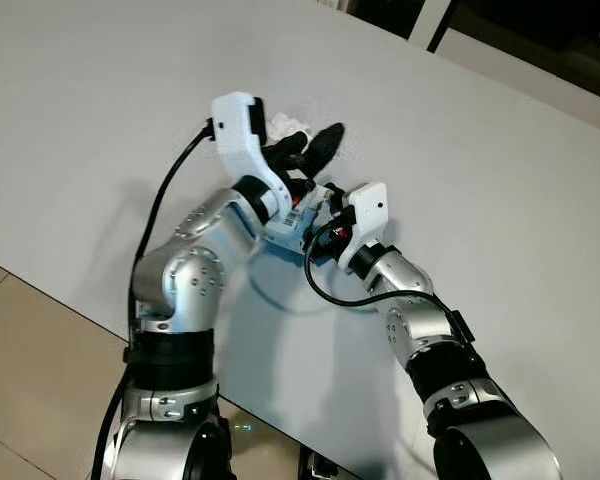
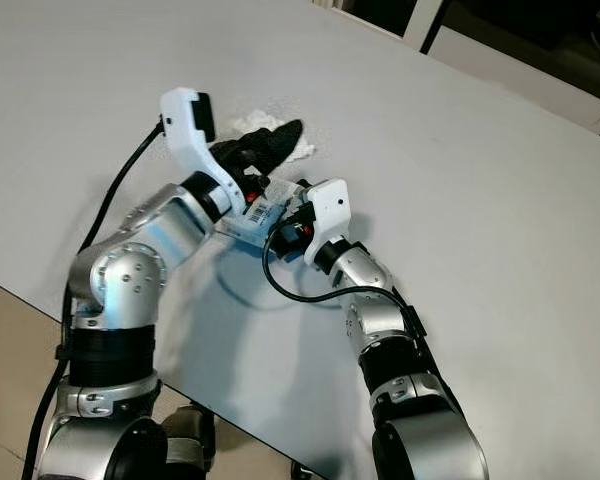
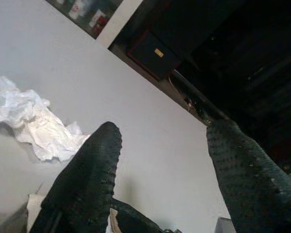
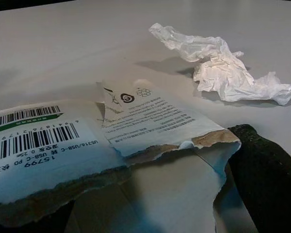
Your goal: Picking trash to rubbish bin
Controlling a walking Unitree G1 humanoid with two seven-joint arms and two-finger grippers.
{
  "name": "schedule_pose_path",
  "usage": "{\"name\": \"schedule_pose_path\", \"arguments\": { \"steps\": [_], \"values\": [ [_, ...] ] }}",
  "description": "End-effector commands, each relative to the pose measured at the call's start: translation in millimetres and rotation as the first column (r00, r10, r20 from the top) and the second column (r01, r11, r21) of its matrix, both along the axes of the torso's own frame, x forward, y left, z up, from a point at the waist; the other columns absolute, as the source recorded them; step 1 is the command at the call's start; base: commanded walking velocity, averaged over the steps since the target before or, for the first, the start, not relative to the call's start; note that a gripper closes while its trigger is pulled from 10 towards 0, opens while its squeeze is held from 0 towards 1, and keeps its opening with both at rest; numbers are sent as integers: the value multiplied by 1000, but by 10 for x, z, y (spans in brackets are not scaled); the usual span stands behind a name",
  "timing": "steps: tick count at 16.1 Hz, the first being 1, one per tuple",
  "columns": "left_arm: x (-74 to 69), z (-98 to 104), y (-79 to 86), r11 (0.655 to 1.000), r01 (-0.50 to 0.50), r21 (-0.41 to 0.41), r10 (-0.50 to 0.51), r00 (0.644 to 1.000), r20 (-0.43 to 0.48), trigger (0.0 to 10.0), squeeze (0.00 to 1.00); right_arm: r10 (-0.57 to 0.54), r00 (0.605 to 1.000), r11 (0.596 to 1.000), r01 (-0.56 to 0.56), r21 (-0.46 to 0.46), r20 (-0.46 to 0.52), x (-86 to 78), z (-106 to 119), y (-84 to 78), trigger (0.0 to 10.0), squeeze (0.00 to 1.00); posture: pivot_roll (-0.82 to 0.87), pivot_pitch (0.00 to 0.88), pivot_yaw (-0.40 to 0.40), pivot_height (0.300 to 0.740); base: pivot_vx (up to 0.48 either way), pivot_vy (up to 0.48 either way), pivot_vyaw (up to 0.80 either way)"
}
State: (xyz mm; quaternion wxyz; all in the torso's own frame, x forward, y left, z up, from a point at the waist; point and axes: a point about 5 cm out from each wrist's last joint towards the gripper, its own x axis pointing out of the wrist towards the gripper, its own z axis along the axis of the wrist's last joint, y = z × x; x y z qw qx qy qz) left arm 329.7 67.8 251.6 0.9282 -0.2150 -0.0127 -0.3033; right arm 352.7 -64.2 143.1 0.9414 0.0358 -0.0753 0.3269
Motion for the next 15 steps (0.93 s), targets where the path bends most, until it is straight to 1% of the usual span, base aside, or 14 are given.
{"name": "schedule_pose_path", "arguments": {
  "steps": [1,3,4,5,6,8,10,12,13,15],
  "values": [
    [-65,42,-87,999,21,32,-23,998,58,10000,0,-24,1000,999,24,-23,-14,-24,-73,-63,10000,0,340,235,-157,740,0,0,0],
    [-81,99,-78,998,-9,67,-1,991,137,10000,0,-57,998,997,57,-60,15,-15,-50,-132,10000,0,336,233,-161,740,0,0,0],
    [-75,97,-49,995,-44,92,29,987,155,10000,0,-70,997,994,72,-78,23,-17,-49,-181,10000,0,333,230,-162,740,0,0,0],
    [-55,70,73,974,-153,167,116,970,216,10000,0,-97,995,988,101,-114,38,-29,-55,-292,10000,518,331,227,-164,740,0,0,0],
    [-55,35,158,953,-214,212,158,954,254,10000,0,-101,994,987,106,-124,40,-47,-65,-353,10000,1000,331,225,-165,740,0,0,0],
    [-59,-45,315,917,-304,258,233,933,274,10000,0,-123,991,980,129,-151,44,-80,-94,-472,10000,1000,330,222,-167,740,0,0,0],
    [-83,-140,423,893,-344,290,271,926,263,10000,0,-161,985,967,170,-189,63,-122,-108,-624,10000,1000,330,217,-172,740,0,0,0],
    [-128,-243,468,881,-349,320,277,928,249,10000,0,-198,976,953,213,-214,89,-173,-85,-779,10000,1000,323,210,-175,740,0,0,0],
    [-163,-333,469,872,-348,345,274,930,246,10000,0,-222,969,941,243,-235,110,-218,-55,-882,10000,1000,322,207,-174,740,0,0,0],
    [-166,-378,464,864,-358,353,289,928,234,10000,0,-254,954,920,289,-265,157,-247,-3,-955,10000,1000,319,206,-174,740,0,0,0]
  ]
}}
